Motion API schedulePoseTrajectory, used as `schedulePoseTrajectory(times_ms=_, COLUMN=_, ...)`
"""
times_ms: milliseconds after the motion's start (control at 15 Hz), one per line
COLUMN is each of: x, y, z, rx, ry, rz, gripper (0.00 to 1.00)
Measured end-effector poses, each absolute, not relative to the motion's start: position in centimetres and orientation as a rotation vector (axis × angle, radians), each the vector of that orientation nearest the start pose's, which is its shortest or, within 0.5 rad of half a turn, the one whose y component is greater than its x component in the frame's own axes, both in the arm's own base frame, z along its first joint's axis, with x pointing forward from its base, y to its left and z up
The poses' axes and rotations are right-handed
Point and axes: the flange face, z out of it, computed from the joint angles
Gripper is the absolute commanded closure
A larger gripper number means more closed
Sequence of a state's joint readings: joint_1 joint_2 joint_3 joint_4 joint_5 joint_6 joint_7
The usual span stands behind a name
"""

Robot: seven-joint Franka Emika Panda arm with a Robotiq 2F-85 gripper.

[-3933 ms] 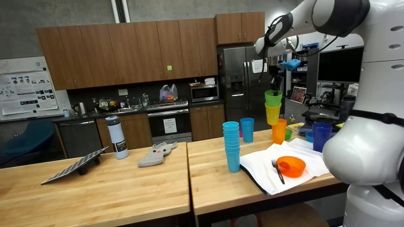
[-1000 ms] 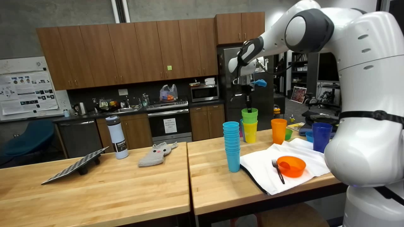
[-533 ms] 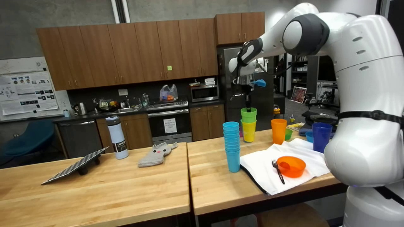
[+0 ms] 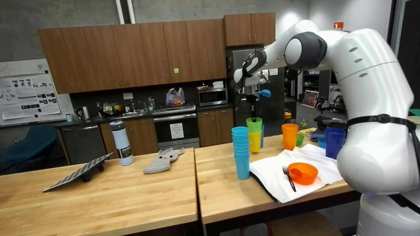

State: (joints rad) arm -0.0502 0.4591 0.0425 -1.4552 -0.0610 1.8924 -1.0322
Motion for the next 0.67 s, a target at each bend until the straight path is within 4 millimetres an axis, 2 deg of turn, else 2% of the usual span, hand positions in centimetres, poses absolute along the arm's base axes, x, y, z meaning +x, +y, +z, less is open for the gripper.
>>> schedulePoseTrajectory(times_ms=200, x=69.7, y=-0.4, z=41.2, rx=-2.722, ry=-1.587, rz=0.071, gripper=0.98)
schedulePoseTrajectory(times_ms=267, x=69.9, y=0.0, z=41.1, rx=-2.714, ry=-1.595, rz=0.070, gripper=0.98)
schedulePoseTrajectory(times_ms=333, x=70.0, y=0.5, z=41.1, rx=-2.706, ry=-1.604, rz=0.068, gripper=0.93)
schedulePoseTrajectory(times_ms=667, x=70.3, y=2.0, z=41.2, rx=-2.690, ry=-1.643, rz=0.085, gripper=0.93)
